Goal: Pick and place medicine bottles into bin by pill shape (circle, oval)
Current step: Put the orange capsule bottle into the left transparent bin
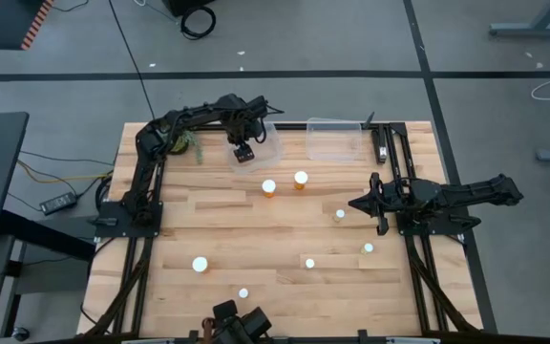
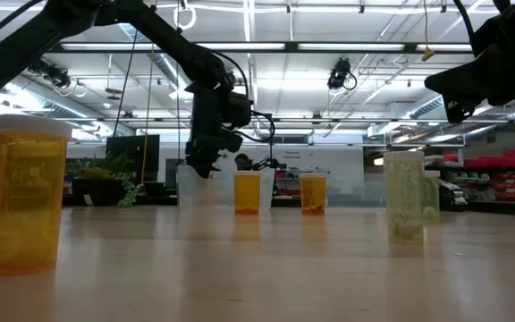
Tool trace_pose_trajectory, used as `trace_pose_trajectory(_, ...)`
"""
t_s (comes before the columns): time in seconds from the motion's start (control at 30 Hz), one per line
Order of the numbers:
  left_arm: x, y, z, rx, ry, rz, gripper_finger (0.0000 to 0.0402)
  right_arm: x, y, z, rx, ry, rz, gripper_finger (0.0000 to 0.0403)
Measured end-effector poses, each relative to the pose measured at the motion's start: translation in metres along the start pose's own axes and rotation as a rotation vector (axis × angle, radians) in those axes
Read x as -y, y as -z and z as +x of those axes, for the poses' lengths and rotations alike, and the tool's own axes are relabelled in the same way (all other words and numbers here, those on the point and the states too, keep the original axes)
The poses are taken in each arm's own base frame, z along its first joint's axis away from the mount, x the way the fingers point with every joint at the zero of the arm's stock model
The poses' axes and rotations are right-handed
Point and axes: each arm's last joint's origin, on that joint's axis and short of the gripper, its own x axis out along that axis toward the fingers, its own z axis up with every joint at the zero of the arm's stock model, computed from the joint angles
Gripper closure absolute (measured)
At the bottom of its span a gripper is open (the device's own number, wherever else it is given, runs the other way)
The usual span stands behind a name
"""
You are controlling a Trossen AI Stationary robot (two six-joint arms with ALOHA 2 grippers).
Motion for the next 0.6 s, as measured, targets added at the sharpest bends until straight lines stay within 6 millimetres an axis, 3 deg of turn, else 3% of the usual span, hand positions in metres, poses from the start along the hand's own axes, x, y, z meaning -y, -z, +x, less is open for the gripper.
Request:
trace_pose_trajectory(0.3,-0.002,-0.001,-0.021,-0.012,-0.015,0.002,0.0096,0.000,0.000,0.000,0.000,0.000,0.000,0.0383)
trace_pose_trajectory(0.6,0.004,-0.005,-0.053,-0.014,-0.016,0.002,0.0095,0.000,0.000,0.000,0.000,0.000,0.000,0.0383)
